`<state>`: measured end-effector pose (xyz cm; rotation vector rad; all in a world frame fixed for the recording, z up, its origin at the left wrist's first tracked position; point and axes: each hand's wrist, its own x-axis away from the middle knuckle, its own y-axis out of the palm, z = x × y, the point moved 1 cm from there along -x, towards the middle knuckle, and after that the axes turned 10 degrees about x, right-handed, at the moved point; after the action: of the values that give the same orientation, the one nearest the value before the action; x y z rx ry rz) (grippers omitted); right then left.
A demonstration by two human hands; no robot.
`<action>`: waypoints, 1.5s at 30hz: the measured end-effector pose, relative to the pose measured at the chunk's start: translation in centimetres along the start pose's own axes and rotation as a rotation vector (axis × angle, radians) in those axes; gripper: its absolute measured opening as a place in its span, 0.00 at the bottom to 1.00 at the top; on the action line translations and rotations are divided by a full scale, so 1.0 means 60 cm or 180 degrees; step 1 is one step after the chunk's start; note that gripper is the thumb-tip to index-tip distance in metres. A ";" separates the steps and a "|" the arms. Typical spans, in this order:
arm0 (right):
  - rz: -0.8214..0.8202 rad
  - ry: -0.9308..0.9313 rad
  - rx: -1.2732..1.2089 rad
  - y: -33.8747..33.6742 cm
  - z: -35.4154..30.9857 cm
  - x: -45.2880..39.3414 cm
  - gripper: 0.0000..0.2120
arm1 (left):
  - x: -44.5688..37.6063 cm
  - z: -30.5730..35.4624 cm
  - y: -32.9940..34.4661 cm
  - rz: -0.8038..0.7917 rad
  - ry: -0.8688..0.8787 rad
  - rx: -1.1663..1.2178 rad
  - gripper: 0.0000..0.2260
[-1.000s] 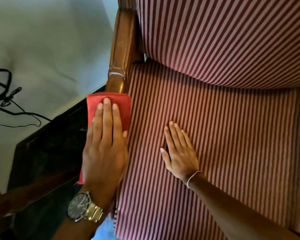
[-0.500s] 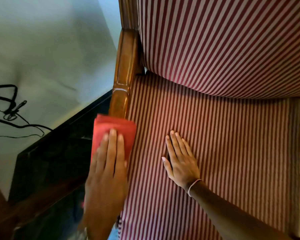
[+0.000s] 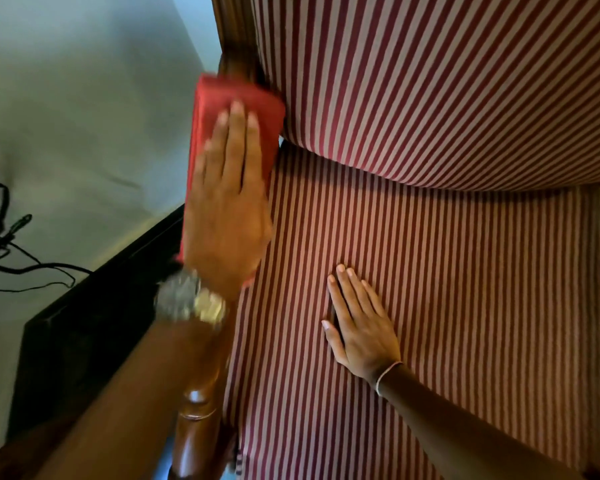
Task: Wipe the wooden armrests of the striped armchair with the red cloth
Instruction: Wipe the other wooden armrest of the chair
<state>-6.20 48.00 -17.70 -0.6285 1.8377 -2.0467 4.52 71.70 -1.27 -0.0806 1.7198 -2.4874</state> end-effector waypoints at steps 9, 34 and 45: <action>0.0032 0.0060 0.0097 0.006 -0.008 0.002 0.32 | 0.212 -0.023 0.004 -0.0443 0.0158 -0.0349 0.27; 0.0081 0.0081 0.0053 0.000 -0.006 0.008 0.32 | -0.063 0.009 0.003 0.0134 -0.0116 0.0163 0.29; 0.0103 0.0101 -0.0008 -0.001 -0.009 0.007 0.32 | 0.289 -0.024 0.001 -0.0549 -0.0193 -0.0171 0.28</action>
<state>-6.82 48.24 -17.62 -0.5666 1.8560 -2.0453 -12.84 70.81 -2.23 -0.3188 1.8268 -2.5265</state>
